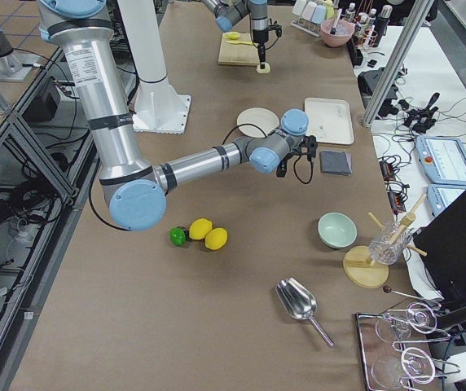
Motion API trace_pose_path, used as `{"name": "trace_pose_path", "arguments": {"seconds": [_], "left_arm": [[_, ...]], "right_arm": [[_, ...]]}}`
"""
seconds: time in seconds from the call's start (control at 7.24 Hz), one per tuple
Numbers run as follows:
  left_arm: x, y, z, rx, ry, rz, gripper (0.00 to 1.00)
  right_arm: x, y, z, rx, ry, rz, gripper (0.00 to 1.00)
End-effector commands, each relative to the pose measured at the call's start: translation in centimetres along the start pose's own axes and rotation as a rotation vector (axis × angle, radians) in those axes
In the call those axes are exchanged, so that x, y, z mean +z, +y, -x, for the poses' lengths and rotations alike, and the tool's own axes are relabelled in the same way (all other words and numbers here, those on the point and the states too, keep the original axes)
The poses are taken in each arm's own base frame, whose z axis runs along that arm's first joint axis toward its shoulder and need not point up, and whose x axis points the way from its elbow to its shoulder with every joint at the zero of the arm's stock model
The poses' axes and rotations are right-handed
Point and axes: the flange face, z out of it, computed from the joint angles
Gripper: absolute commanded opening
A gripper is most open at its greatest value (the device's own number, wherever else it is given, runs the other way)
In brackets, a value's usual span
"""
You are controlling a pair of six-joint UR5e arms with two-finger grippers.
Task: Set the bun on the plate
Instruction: 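Carry the bun with the left gripper over the plate while the right arm retracts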
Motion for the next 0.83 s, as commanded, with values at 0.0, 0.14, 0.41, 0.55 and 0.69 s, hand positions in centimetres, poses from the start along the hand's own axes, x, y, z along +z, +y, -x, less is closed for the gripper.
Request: {"name": "trace_pose_path", "arguments": {"seconds": [0.0,0.14,0.41,0.55,0.69], "left_arm": [[3.2,3.0,-11.8,-0.054,0.000,-0.028,0.29],[4.8,4.3,-15.0,-0.041,-0.002,-0.039,0.29],[7.6,6.2,-20.0,-0.017,-0.012,-0.032,0.29],[9.0,6.2,-20.8,-0.019,-0.033,-0.027,0.29],[10.1,6.5,-20.9,-0.014,-0.034,-0.058,0.30]], "right_arm": [[-1.5,-0.3,-6.6,-0.042,0.046,-0.021,1.00],[-1.9,-0.8,-9.3,-0.067,0.066,-0.024,1.00],[-2.4,-0.6,-12.7,-0.099,0.087,-0.023,1.00],[-2.3,-0.5,-12.9,-0.097,0.089,-0.022,1.00],[-2.3,-0.5,-13.1,-0.094,0.091,-0.021,1.00]]}}
